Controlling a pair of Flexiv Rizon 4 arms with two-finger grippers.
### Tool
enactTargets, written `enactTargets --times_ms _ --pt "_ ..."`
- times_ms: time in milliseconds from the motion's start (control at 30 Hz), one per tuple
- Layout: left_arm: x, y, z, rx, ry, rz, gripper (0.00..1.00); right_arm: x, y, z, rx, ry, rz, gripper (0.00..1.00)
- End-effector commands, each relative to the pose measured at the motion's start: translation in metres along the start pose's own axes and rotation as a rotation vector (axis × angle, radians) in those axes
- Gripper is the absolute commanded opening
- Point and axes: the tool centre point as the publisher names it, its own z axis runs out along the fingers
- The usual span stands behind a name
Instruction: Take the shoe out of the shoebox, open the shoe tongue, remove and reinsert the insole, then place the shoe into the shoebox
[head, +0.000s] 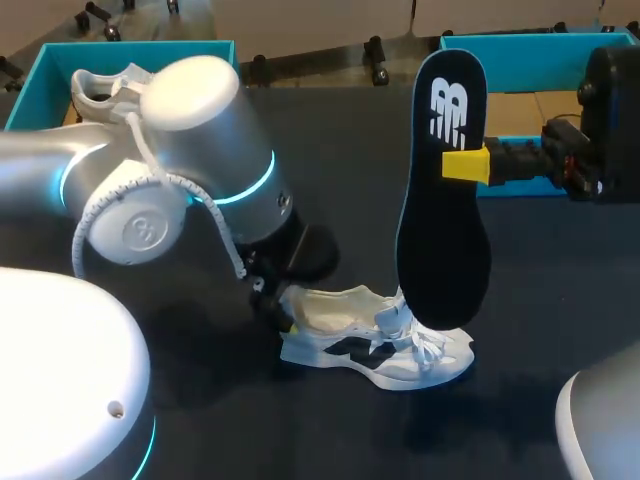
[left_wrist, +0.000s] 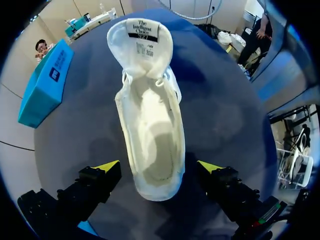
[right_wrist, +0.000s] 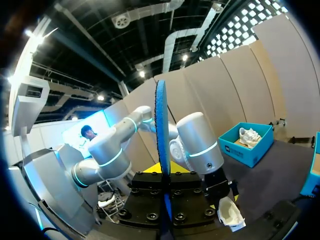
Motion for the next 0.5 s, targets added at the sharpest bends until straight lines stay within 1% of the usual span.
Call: enactTargets --times_ms 33,167,233,367,500 --pt "-0.005 -0.011 -0.007 -0.016 0.005 0.007 1.0 0.003 0.002 0.005 0.0 -0.007 0.002 0.0" --pt "-0.011 -0.023 -0.009 -0.015 0.015 0.011 1.0 0.003 0.002 0.005 0.0 -0.007 0.002 0.0" --pt "-0.015 -0.029 -0.009 -0.016 0.003 0.009 1.0 0.003 0.002 0.005 0.0 -0.007 0.002 0.0" --pt "-0.024 -0.039 -0.001 -0.022 -0.007 0.0 1.0 0.003 0.002 0.005 0.0 -0.007 0.002 0.0" --pt "-0.03 -0.046 0.011 -0.035 -0.008 -0.008 1.0 0.003 0.002 0.005 0.0 -0.007 0.002 0.0"
